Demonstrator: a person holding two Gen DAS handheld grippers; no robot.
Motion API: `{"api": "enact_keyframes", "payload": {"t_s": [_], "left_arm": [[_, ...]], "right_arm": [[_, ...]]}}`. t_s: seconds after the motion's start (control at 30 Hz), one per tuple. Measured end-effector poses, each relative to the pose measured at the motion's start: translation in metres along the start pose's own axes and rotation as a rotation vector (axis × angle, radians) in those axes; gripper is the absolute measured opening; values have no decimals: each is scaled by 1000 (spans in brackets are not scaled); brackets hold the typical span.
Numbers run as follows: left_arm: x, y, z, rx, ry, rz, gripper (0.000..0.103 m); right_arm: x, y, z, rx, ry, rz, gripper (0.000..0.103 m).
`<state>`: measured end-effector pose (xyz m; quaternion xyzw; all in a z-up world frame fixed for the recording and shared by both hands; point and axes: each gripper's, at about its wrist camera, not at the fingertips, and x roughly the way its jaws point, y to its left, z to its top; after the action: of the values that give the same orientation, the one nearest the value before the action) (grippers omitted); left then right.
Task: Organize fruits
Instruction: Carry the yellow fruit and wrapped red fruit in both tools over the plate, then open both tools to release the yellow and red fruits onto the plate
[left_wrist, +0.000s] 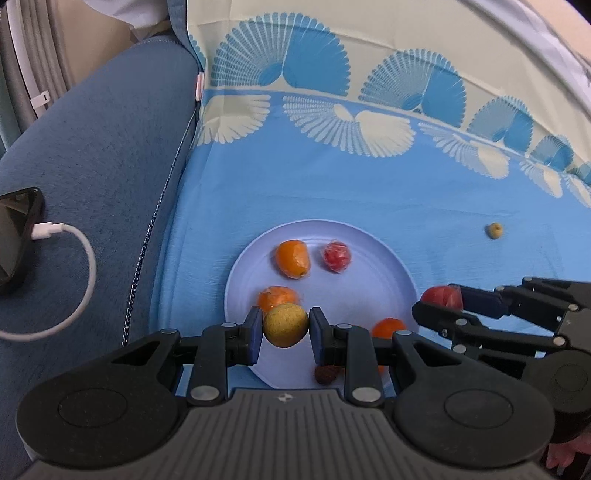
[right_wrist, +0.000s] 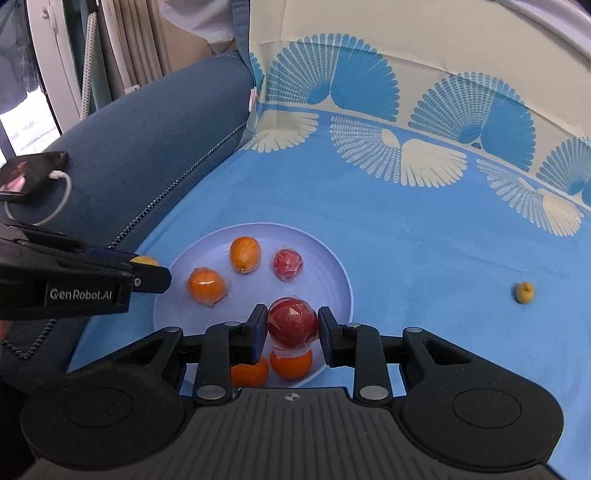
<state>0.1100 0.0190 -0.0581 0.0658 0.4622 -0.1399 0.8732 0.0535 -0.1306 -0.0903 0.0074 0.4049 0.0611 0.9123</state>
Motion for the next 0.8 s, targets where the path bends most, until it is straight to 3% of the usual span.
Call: {"api": "enact_keyframes", "payload": {"t_s": [0.23,0.67,0.73,0.8], "left_arm": [[31,5,1,2,54,23,29],[58,-3,5,69,68,57,30],[57,-5,6,84,60,55,35],[53,-6,6,96,40,55,50]], "right_arm": [[33,5,7,-43,31,14,31],[60,2,10,-62,47,13,31],[61,2,11,-75,47,11,32],[61,1,12,-79,50,14,33]]}}
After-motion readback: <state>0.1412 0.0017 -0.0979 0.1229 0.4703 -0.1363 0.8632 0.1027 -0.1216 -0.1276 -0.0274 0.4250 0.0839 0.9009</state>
